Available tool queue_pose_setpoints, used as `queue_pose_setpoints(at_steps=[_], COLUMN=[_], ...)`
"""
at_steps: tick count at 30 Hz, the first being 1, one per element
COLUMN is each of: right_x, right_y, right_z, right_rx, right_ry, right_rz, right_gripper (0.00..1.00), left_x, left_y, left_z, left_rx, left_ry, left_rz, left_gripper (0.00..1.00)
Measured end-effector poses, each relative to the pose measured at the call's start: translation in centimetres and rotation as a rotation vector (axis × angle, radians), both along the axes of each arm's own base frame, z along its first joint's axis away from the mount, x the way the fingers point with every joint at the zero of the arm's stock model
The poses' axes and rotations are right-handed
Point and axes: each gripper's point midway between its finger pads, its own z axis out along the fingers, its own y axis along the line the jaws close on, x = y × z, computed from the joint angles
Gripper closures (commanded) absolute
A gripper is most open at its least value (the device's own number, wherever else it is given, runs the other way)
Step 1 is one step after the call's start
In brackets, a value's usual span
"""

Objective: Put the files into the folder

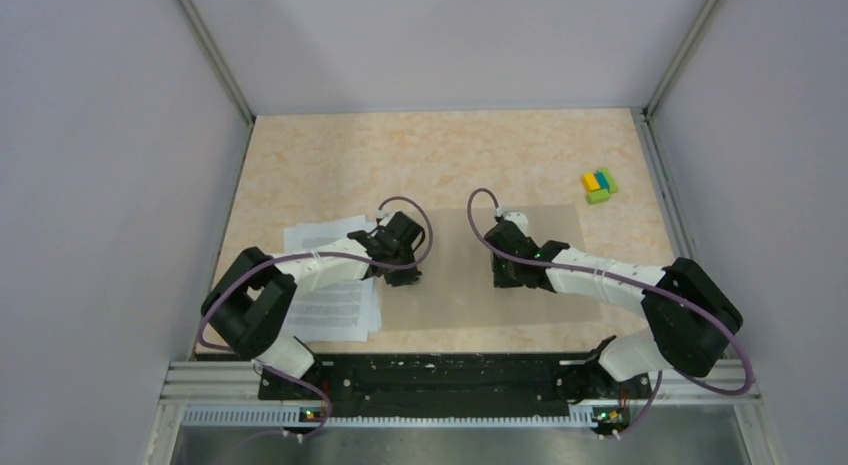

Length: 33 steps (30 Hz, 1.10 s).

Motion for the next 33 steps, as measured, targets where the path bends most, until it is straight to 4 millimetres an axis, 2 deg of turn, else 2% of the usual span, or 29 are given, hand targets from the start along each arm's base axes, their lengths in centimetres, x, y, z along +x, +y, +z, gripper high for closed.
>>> queue_pose_setpoints(at_steps=[10,33], right_x=[0.35,0.76], right_y=[0.43,0.5], right_z=[0.24,-0.04], right_rx=[-0.015,-0.042], right_ry=[-0.024,-0.037], right_rz=[0.006,-0.003], right_gripper=[0.83,0.91], left_x=[0.06,0.16], left_y=[0.07,0.18], left_z=[0.0,-0.05], left_rx=[0.004,0.019], left_ry=[-0.001,0.012], left_rz=[0.017,0.038], left_gripper=[0.77,0.77])
